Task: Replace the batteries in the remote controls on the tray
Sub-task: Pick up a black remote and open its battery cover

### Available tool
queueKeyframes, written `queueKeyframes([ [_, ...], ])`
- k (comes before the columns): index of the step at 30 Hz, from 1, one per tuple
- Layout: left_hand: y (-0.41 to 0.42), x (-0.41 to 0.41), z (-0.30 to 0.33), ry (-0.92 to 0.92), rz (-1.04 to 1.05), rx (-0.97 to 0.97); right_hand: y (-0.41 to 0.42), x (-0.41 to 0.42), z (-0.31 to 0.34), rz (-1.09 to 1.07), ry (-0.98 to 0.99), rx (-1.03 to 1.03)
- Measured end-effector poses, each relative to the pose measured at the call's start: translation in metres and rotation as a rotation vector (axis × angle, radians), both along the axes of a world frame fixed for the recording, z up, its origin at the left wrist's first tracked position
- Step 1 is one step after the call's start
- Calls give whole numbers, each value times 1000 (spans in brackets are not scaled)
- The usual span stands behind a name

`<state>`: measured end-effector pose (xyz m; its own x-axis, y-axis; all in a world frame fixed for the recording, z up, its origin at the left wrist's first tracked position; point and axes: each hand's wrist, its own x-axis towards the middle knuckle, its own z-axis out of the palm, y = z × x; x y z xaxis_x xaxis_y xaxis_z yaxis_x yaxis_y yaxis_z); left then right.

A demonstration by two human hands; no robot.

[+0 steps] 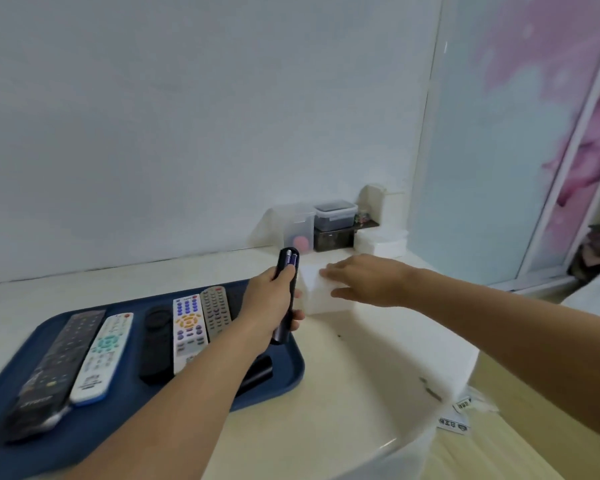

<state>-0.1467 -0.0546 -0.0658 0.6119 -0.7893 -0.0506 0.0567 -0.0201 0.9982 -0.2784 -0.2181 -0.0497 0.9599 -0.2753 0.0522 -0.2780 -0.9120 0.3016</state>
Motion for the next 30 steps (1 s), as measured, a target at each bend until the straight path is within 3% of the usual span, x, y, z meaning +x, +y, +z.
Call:
queueKeyframes([
  [6, -14, 3, -8, 121, 44, -17, -2, -2, -27, 156, -125, -113],
  [14, -12, 3, -10, 189, 23, -16, 5, 2, -28, 130, -457, 42],
  [18, -9, 1, -8, 195, 1, -14, 0, 3, -9, -14, -689, 304],
  [21, -2, 0, -6, 196, -17, 5, -7, 9, 3, -162, -848, 710],
  [25, 14, 4, -7, 189, -107, -14, -14, 28, 18, -299, -858, 1028],
  [27, 26, 12, -7, 149, -144, -61, -20, 41, 19, -352, -855, 975],
  [30, 43, 26, -2, 77, -122, -108, -24, 56, 15, -419, -841, 592],
])
